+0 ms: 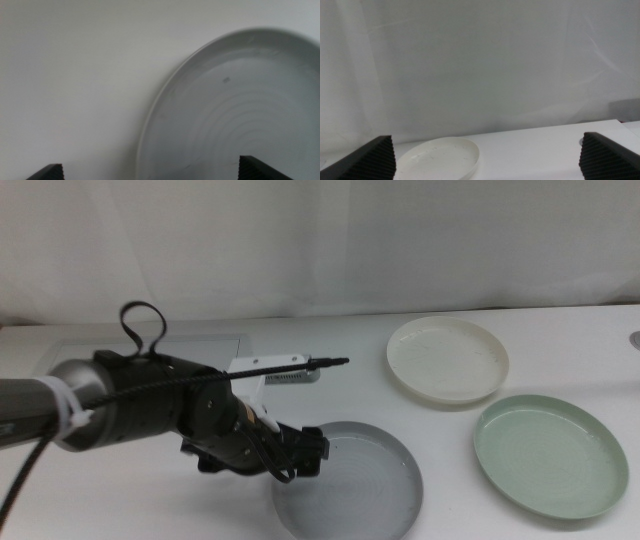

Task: Stack the three bowls on top of each other.

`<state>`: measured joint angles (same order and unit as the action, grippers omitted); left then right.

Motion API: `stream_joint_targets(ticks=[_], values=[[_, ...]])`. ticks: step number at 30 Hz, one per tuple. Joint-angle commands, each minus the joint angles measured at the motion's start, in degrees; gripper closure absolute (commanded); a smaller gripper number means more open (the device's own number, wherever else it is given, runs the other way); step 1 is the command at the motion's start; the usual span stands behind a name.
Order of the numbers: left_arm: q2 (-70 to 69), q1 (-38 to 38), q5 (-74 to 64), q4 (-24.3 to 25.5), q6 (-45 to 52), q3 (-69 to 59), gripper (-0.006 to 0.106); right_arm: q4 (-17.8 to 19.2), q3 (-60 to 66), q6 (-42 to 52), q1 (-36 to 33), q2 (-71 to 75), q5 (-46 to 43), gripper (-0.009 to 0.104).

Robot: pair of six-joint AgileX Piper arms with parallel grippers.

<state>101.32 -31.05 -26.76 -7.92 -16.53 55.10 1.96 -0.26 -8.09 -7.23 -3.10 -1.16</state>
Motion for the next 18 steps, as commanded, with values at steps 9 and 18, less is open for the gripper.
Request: stream_joint_targets(ticks=[9, 18], values=[[-18.68, 1.38, 3.36, 9.23, 2.05, 0.78, 0.009, -0.07, 2.18, -1.12, 0.44, 0.23, -2.40, -0.008], [-34.72, 18.51, 3.31, 10.58, 5.06, -0.38, 0.010, -0.28, 2.18, -1.12, 0.44, 0.23, -3.94, -0.008]])
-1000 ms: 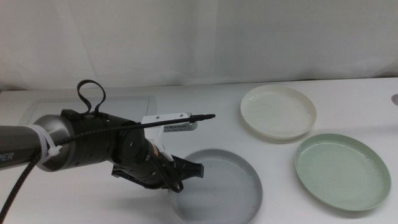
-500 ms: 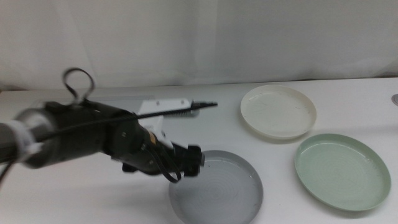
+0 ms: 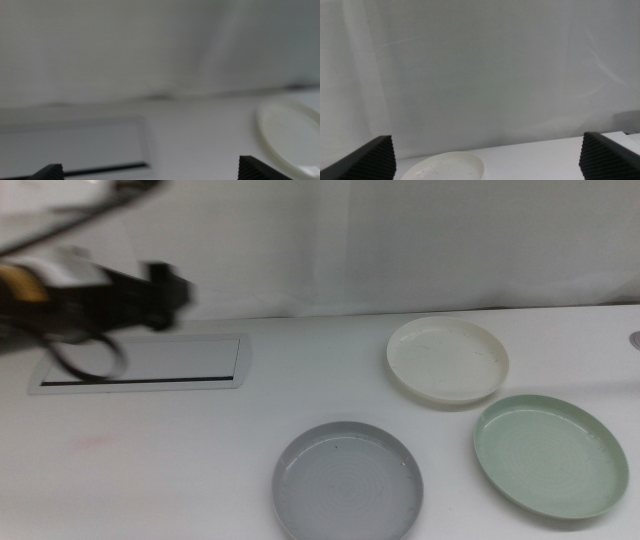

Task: Stack the three bowls on top of each other.

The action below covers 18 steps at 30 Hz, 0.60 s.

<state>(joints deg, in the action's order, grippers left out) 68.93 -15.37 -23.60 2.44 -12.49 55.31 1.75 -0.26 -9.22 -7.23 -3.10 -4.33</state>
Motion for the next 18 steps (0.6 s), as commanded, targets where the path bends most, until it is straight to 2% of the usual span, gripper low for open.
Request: stream_joint_targets(ticks=[1, 3, 5, 8, 9, 10, 18], values=[[-4.01, 5.02, 0.16, 0.22, 1.41, -1.19, 0.011, -0.06, 2.18, 0.02, 0.44, 0.23, -0.77, -0.008], [-7.32, 8.88, 0.16, 0.22, 1.80, -3.02, 0.016, -0.06, 2.18, 0.02, 0.44, 0.23, -0.77, -0.008], [-10.59, 12.28, 0.28, 0.22, 2.05, -5.84, 0.030, -0.06, 2.18, 0.02, 0.44, 0.23, -0.77, -0.008], [-17.31, 15.95, 1.38, 0.22, 2.69, -11.82, 0.073, -0.06, 2.18, 0.02, 0.44, 0.23, -0.77, -0.008], [-19.77, 16.62, 2.20, 0.22, 2.69, -14.18, 0.093, -0.06, 2.18, 0.02, 0.44, 0.23, -0.77, -0.008], [-22.33, 16.88, 3.26, 0.22, 2.98, -16.64, 0.102, -0.06, 2.18, 0.02, 0.44, 0.23, -0.77, -0.008], [-47.98, 16.54, 9.50, 0.12, 4.50, -34.74, 0.102, -0.06, 2.18, 0.13, 0.44, 0.23, -0.77, -0.008]])
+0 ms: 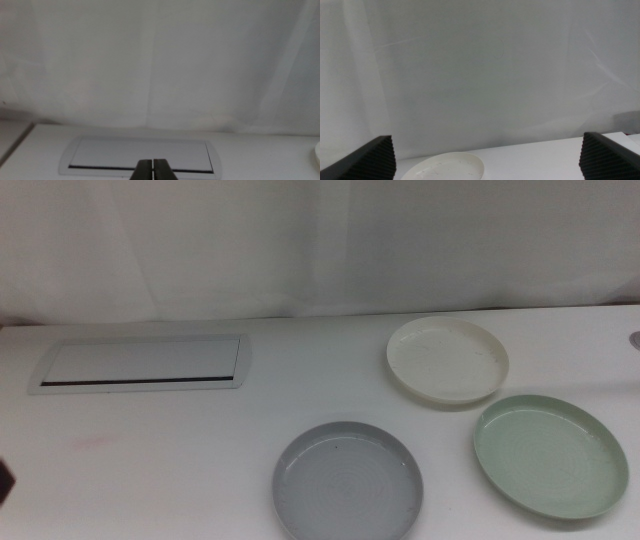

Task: Stack the three bowls on top of each other.

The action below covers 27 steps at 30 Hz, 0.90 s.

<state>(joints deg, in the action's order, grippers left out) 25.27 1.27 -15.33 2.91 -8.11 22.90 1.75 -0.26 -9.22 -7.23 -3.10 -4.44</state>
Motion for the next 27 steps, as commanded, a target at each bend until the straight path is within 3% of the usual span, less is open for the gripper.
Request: stream_joint_targets(ticks=[1, 10, 16, 21, 27], values=[[-7.10, -0.11, 1.23, -0.34, 0.65, -3.98, 0.102, -0.06, 2.18, 0.13, 0.44, 0.23, -0.66, -0.008], [-24.93, -0.11, 3.96, -0.88, 0.85, -17.05, 0.102, -0.06, 2.18, 0.13, 0.44, 0.23, -2.05, -0.008], [-26.94, -0.11, 5.09, -0.77, 0.61, -17.98, 0.102, -0.06, -2.95, 0.24, 0.44, -0.19, 0.57, -0.008], [-26.94, -0.11, 4.71, -0.77, 0.61, -17.98, 0.102, 1.36, -21.33, 5.60, 0.44, -8.38, 26.53, -0.008], [-26.94, -0.11, 4.71, -0.77, 0.61, -17.98, 0.102, 5.12, -37.72, 4.71, 0.44, -23.48, 41.21, -0.008]])
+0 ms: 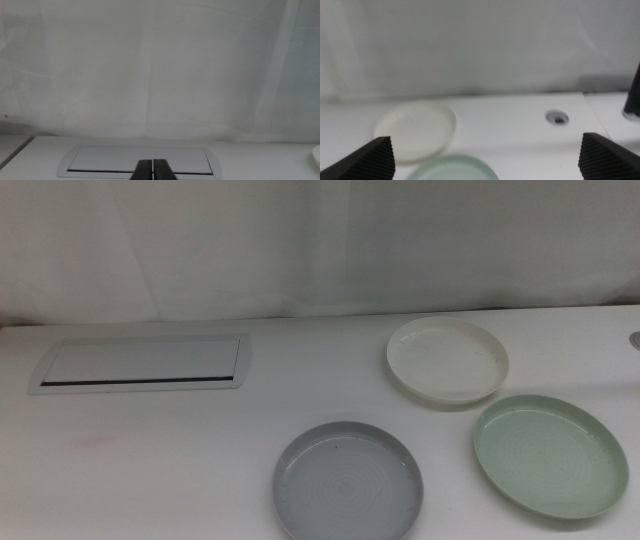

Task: Stack the three bowls on top of each other.

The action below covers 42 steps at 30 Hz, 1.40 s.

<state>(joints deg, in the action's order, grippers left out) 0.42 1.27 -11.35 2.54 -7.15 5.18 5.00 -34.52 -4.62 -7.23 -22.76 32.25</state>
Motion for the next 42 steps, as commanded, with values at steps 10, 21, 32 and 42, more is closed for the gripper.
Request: stream_joint_targets(ticks=[10, 21, 32, 42], values=[[-2.09, -0.11, 0.73, -0.40, -0.36, -0.26, 0.102, 3.39, -23.53, 2.45, 0.44, -34.54, 24.22, -0.008], [-2.09, -0.11, 0.73, -0.40, -0.36, -0.26, 0.102, -5.41, -25.95, 9.13, 7.92, -59.66, 23.44, -0.008], [-2.09, -0.11, 0.73, -0.40, -0.36, -0.26, 0.103, -7.67, -23.53, 12.53, 11.17, -68.04, 14.97, -0.008], [-2.09, -0.11, 0.73, -0.40, -0.36, -0.26, 0.103, -10.03, -15.86, 12.78, 10.40, -73.24, 5.23, -0.008]])
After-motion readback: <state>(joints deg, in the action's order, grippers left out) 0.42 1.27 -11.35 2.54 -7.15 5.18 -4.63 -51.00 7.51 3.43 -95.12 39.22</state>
